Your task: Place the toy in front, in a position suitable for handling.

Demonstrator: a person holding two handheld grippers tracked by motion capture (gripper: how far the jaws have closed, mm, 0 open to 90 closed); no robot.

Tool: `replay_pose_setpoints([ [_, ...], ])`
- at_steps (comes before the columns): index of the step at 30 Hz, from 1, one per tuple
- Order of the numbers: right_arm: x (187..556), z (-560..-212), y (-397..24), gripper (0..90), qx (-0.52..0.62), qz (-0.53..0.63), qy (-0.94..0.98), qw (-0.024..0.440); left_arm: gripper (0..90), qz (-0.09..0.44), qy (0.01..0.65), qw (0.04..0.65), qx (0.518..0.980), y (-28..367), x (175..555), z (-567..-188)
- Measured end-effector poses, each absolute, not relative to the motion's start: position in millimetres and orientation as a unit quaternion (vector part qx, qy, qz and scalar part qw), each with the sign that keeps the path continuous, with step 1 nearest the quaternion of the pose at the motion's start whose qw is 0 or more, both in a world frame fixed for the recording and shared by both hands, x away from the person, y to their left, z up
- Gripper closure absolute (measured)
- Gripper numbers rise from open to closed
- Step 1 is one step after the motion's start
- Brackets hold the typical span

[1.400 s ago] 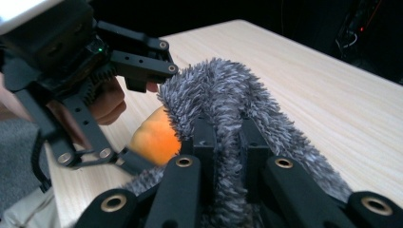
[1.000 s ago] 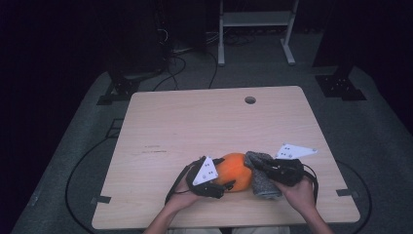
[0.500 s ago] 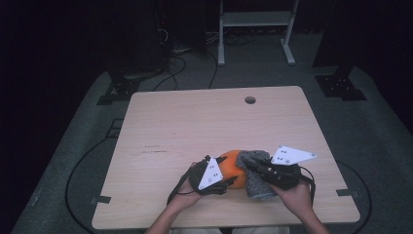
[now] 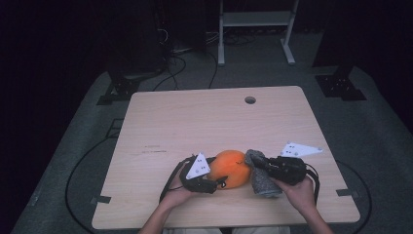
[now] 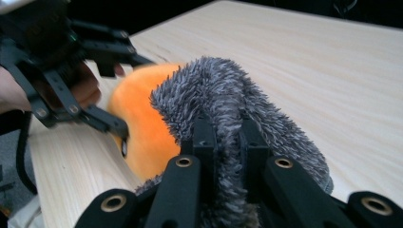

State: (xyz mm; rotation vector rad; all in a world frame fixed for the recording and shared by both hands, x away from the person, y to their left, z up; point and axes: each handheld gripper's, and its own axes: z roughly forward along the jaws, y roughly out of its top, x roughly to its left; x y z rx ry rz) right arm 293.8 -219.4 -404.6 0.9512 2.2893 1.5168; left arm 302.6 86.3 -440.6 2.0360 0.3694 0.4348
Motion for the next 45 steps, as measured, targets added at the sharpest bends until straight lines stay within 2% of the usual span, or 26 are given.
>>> replay_pose_setpoints([
  [8, 306, -424, -230, 80.3, 0.362, 0.481, 0.792, 0.103, 28.6, 0.175, 0.155, 0.493, 0.838, 89, 303, -441],
  [11, 303, -415, -237, 80.3, 0.359, 0.521, 0.768, 0.101, 28.4, 0.19, 0.137, 0.493, 0.838, 83, 298, -441],
  [12, 297, -402, -232, 80.3, 0.336, 0.554, 0.755, 0.102, 28.7, 0.203, 0.118, 0.492, 0.839, 79, 294, -441],
  [16, 297, -407, -216, 80.3, 0.316, 0.521, 0.785, 0.113, 29.1, 0.206, 0.106, 0.489, 0.841, 80, 292, -441],
  [21, 306, -423, -233, 80.4, 0.372, 0.499, 0.777, 0.096, 28.9, 0.193, 0.118, 0.496, 0.838, 85, 296, -440],
  [24, 302, -418, -235, 80.3, 0.363, 0.519, 0.768, 0.096, 29.0, 0.196, 0.111, 0.499, 0.837, 83, 295, -440],
  [26, 293, -404, -225, 80.3, 0.318, 0.544, 0.77, 0.103, 28.3, 0.202, 0.102, 0.501, 0.836, 77, 293, -437],
  [29, 292, -408, -212, 80.3, 0.302, 0.509, 0.796, 0.124, 19.0, 0.193, 0.128, 0.495, 0.838, 77, 296, -434],
  [30, 293, -412, -213, 80.3, 0.307, 0.513, 0.793, 0.117, 15.4, 0.193, 0.128, 0.495, 0.838, 77, 296, -434],
  [32, 296, -416, -218, 80.3, 0.324, 0.518, 0.785, 0.102, 8.1, 0.173, 0.18, 0.498, 0.831, 82, 302, -435],
  [34, 296, -417, -222, 80.3, 0.332, 0.515, 0.783, 0.104, 5.6, 0.166, 0.193, 0.495, 0.831, 84, 304, -436],
  [35, 297, -418, -224, 80.3, 0.337, 0.514, 0.782, 0.103, 7.9, 0.137, 0.212, 0.491, 0.834, 86, 309, -439],
  [36, 297, -418, -224, 80.3, 0.337, 0.514, 0.782, 0.103, 14.2, 0.137, 0.212, 0.491, 0.834, 86, 309, -439],
  [37, 297, -419, -225, 80.4, 0.341, 0.514, 0.781, 0.102, 14.2, 0.123, 0.213, 0.496, 0.833, 86, 311, -440],
  [38, 298, -420, -227, 80.3, 0.344, 0.514, 0.779, 0.099, 21.0, 0.123, 0.214, 0.501, 0.829, 86, 310, -441],
  [39, 300, -420, -229, 80.4, 0.348, 0.514, 0.778, 0.098, 31.7, 0.142, 0.199, 0.502, 0.829, 85, 308, -439],
  [41, 300, -419, -229, 80.4, 0.349, 0.511, 0.779, 0.099, 34.4, 0.16, 0.19, 0.501, 0.829, 83, 306, -438],
  [42, 298, -412, -230, 80.4, 0.348, 0.507, 0.78, 0.115, 39.1, 0.174, 0.186, 0.501, 0.827, 82, 303, -436],
  [44, 295, -408, -231, 80.4, 0.347, 0.51, 0.777, 0.13, 40.5, 0.192, 0.18, 0.506, 0.821, 81, 300, -431],
  [45, 285, -395, -227, 80.5, 0.331, 0.527, 0.765, 0.165, 40.7, 0.222, 0.161, 0.496, 0.824, 76, 295, -427],
])
